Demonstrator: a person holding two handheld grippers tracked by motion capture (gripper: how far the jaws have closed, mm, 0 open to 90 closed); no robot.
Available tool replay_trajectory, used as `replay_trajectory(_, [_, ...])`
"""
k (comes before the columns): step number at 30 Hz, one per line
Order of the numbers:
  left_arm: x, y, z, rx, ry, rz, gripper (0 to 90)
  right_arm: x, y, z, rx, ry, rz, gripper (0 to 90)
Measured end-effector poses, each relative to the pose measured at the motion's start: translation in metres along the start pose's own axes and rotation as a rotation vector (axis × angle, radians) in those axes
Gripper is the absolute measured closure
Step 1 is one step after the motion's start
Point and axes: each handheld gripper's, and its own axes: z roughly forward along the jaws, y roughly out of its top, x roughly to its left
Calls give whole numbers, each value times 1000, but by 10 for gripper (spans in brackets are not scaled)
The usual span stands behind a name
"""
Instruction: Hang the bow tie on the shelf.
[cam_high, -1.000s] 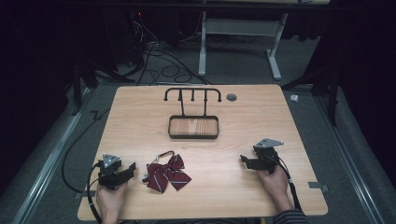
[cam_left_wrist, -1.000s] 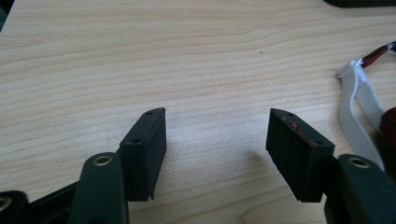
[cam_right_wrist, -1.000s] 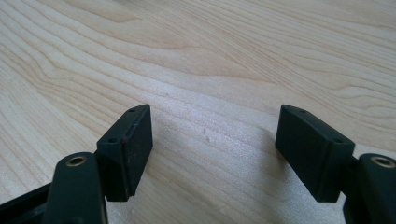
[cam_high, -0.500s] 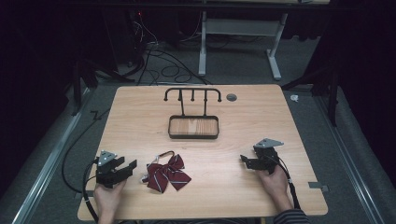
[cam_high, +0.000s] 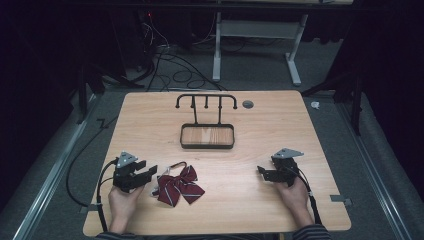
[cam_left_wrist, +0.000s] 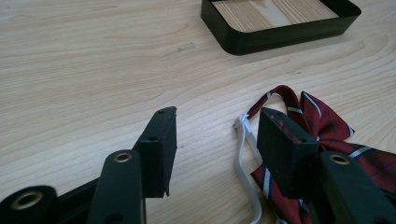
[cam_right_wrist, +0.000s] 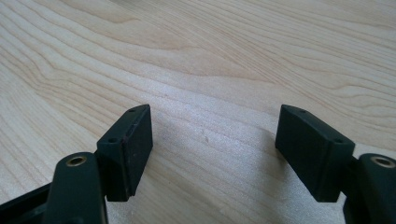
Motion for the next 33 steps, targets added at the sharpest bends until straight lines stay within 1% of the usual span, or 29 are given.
replay_trajectory(2, [-2,3,6,15,-22,14,507,0,0,0,0,0,0,288])
replay_trajectory(3, [-3,4,9,23,-39,22,536,0,0,0,0,1,0,288])
replay_trajectory(5, [-3,6,15,38,-68,18,567,0,0,0,0,0,-1,288])
replay_trajectory(6, [-4,8,17,52,-65,25,568,0,0,0,0,0,-2,288])
replay_trajectory(7, [-4,8,17,52,-65,25,570,0,0,0,0,0,-2,288])
replay_trajectory(8, [-6,11,21,68,-62,40,569,0,0,0,0,0,-1,287])
replay_trajectory(11, [-7,14,25,80,-57,53,568,0,0,0,0,1,-2,287])
replay_trajectory(12, [-7,15,27,75,-57,51,568,0,0,0,0,1,-2,287])
replay_trajectory(13, [-6,16,31,88,-67,43,572,0,0,0,0,1,-2,287])
replay_trajectory(14, [-6,16,31,88,-67,43,574,0,0,0,0,1,-3,287])
replay_trajectory(15, [-6,16,36,104,-65,47,578,0,0,0,0,1,-2,287])
replay_trajectory(16, [-6,16,36,104,-65,47,581,0,0,0,0,1,-2,287])
replay_trajectory(18, [-8,16,43,121,-72,45,585,0,0,0,0,1,-2,287])
replay_trajectory(20, [-9,16,45,126,-74,48,591,0,0,0,0,1,-2,287])
replay_trajectory(21, [-11,16,49,136,-71,62,594,0,0,0,1,1,0,285])
replay_trajectory(22, [-11,16,49,136,-71,62,600,0,0,0,1,1,0,285])
replay_trajectory(23, [-13,16,54,148,-73,68,605,0,0,0,1,1,-2,285])
replay_trajectory(25, [-14,16,57,160,-67,78,615,0,0,0,0,2,-3,285])
replay_trajectory(26, [-14,16,57,160,-67,78,626,0,0,0,1,2,-3,285])
replay_trajectory(30, [-15,15,62,182,-45,94,670,0,0,0,1,2,-2,285])
replay_trajectory(33, [-15,15,63,187,-42,97,701,0,0,0,0,2,-3,285])
